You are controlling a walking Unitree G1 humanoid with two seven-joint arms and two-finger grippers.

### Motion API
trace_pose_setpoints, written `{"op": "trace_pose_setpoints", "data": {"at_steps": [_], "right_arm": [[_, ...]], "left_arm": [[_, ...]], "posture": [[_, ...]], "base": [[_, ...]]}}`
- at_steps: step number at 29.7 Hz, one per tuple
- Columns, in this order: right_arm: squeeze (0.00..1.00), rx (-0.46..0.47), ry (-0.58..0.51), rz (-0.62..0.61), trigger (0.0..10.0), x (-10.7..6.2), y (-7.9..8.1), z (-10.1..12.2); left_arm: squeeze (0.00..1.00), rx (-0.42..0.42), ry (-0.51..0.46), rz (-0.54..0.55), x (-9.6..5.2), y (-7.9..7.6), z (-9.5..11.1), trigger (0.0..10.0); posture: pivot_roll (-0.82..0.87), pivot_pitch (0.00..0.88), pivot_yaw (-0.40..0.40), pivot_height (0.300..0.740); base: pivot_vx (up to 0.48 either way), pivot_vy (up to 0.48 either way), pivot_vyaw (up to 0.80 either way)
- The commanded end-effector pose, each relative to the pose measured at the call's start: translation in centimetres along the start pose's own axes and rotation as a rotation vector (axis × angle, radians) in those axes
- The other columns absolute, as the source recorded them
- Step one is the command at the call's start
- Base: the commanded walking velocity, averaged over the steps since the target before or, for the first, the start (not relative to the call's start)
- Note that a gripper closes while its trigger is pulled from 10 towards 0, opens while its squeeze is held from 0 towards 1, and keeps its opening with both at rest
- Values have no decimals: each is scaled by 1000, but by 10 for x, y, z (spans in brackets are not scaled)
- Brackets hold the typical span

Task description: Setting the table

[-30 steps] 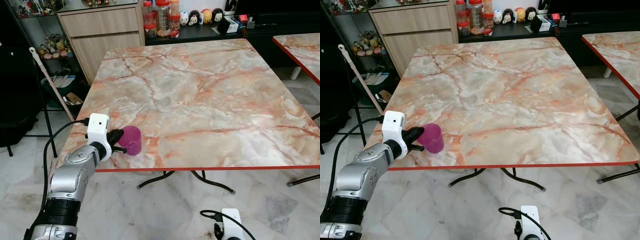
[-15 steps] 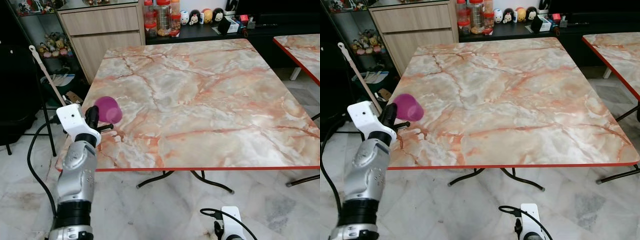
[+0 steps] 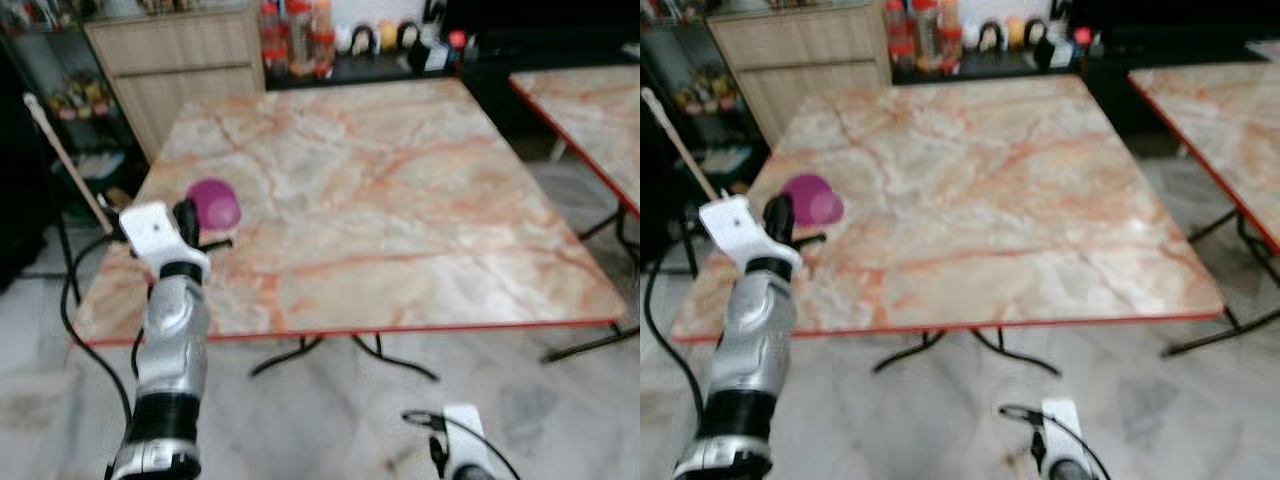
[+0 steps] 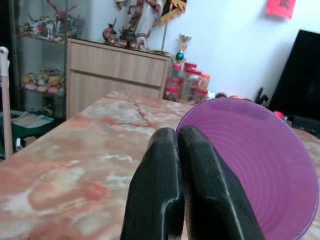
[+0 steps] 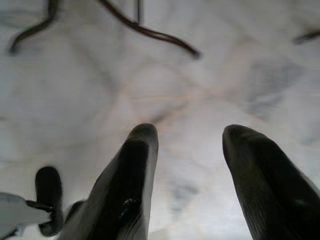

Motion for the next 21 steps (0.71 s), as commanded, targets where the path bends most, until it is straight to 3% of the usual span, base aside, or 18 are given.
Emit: {"op": "trace_pose_setpoints", "data": {"at_steps": [1, 3, 21], "right_arm": [[0, 25, 0, 13, 10000, 0, 7, -1], [0, 24, -3, 14, 10000, 0, 8, 0], [0, 11, -12, 9, 10000, -1, 6, -1]], "left_arm": [[0, 23, -2, 29, 0, 10, -1, 10000], [0, 24, -2, 32, 0, 11, -1, 10000], [0, 22, 2, 36, 0, 12, -4, 10000]], "posture": [[38, 34, 49, 740], [38, 35, 49, 740], [32, 37, 50, 740]], "base": [[0, -480, -800], [0, -480, -800], [0, -480, 0]]}}
Point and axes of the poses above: a point about 5 cm out from each wrist's last joint towards the gripper, its own x axis pointing out of the wrist towards the gripper, its own z axis along the axis of the wrist's last joint, y = z × x, the point moved 3 cm from there along x, pointing out of the wrist towards the gripper, and after that the axes turned 5 degrees about -x, right-handed, at the moved point
